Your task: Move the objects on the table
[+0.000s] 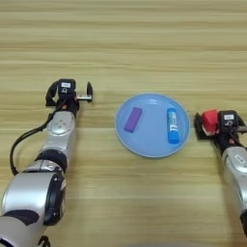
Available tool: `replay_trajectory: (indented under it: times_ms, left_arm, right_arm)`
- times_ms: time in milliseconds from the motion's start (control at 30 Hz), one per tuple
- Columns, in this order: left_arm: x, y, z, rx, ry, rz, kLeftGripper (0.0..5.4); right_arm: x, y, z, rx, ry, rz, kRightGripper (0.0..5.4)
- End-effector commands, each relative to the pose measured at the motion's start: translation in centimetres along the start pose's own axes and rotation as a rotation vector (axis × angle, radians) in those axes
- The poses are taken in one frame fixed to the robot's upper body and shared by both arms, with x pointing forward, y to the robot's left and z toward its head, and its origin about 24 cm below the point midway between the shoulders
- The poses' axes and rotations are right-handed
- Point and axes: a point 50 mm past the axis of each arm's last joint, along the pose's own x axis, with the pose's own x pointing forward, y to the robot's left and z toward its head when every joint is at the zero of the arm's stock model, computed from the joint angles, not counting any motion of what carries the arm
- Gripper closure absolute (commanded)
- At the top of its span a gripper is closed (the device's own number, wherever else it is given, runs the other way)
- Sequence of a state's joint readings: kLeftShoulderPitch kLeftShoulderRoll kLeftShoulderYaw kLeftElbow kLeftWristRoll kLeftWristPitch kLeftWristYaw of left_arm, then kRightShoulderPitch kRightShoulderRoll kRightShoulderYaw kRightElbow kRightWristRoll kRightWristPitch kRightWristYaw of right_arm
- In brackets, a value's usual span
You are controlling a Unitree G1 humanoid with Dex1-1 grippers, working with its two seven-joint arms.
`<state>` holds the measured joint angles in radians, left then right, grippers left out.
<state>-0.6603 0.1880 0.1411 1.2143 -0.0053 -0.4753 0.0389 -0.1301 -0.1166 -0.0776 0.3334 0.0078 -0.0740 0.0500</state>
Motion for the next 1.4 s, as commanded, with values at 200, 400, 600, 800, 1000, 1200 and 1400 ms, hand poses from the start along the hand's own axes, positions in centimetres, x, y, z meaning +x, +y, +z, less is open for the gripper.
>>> replay_trajectory:
  times_ms: [200, 400, 600, 800, 1000, 1200, 1400]
  left_arm:
    - [0.1, 0.1, 0.2, 0.013, -0.004, -0.001, 0.00]
    - [0.1, 0.1, 0.2, 0.013, -0.005, 0.000, 0.00]
    - [0.1, 0.1, 0.2, 0.013, -0.005, 0.000, 0.00]
    - [0.1, 0.1, 0.2, 0.014, -0.005, 0.001, 0.00]
    - [0.1, 0.1, 0.2, 0.014, -0.005, 0.001, 0.00]
    - [0.1, 0.1, 0.2, 0.015, -0.003, 0.000, 0.00]
    - [0.1, 0.0, 0.2, 0.015, -0.002, -0.001, 0.00]
  right_arm:
    - [0.3, 0.4, -0.6, 0.066, 0.047, 0.027, 0.56]
    - [0.3, 0.6, -0.7, 0.088, 0.058, 0.040, 1.22]
    - [0.3, 0.6, -0.7, 0.089, 0.056, 0.040, 1.88]
    - [0.2, 0.6, -0.5, 0.087, 0.048, 0.038, 2.56]
    - [0.2, 0.2, 0.4, 0.067, -0.007, 0.012, 3.14]
    - [0.1, 0.5, 1.3, 0.059, -0.049, 0.020, 3.17]
    - [-0.1, 1.1, 2.7, 0.047, -0.110, 0.044, 3.17]
